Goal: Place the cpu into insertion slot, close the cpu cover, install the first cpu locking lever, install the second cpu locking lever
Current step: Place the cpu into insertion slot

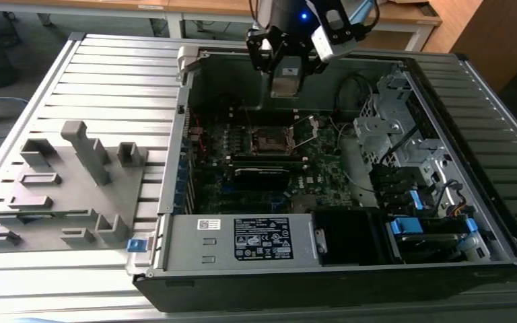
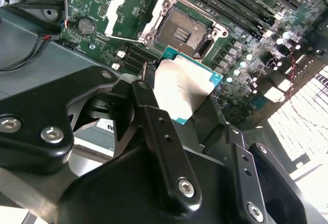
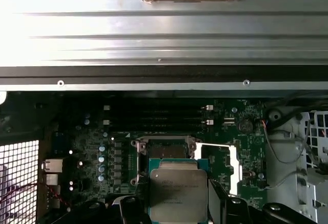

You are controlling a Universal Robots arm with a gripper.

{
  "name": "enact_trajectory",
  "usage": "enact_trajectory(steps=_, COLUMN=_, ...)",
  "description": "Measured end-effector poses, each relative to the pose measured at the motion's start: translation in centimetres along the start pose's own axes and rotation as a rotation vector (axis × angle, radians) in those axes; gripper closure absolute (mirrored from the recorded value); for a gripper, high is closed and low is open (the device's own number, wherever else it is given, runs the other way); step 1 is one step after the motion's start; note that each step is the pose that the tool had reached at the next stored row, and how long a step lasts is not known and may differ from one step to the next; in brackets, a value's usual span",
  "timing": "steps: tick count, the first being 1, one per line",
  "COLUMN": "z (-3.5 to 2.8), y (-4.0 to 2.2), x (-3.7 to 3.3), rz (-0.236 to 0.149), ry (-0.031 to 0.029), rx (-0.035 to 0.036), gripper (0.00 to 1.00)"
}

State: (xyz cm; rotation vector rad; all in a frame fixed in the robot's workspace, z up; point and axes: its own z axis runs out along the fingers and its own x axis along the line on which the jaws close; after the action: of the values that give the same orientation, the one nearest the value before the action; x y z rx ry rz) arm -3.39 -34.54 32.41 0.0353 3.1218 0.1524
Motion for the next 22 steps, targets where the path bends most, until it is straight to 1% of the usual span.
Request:
enact_trajectory(steps=2, z=0.17, y=-0.01, x=0.01, rz=0.000, ry=-0.0005, rx=0.0000, gripper=0.46)
enact_trajectory(steps=6, z=0.26, y=-0.02, x=0.02, rz=0.000, ry=-0.0007, rx=-0.0002, gripper=0.46)
enact_trajectory(steps=11, z=0.82, y=-0.08, x=0.05, rz=0.000, ry=-0.0011, rx=0.0000, gripper=0.46)
enact_trajectory(steps=15, z=0.86, y=-0.08, x=0.05, rz=0.000, ry=-0.0011, rx=0.0001, gripper=0.46)
enact_trajectory(steps=22, z=1.43, y=-0.14, x=0.08, rz=0.000, ry=-0.0027, rx=-0.0001, gripper=0.46)
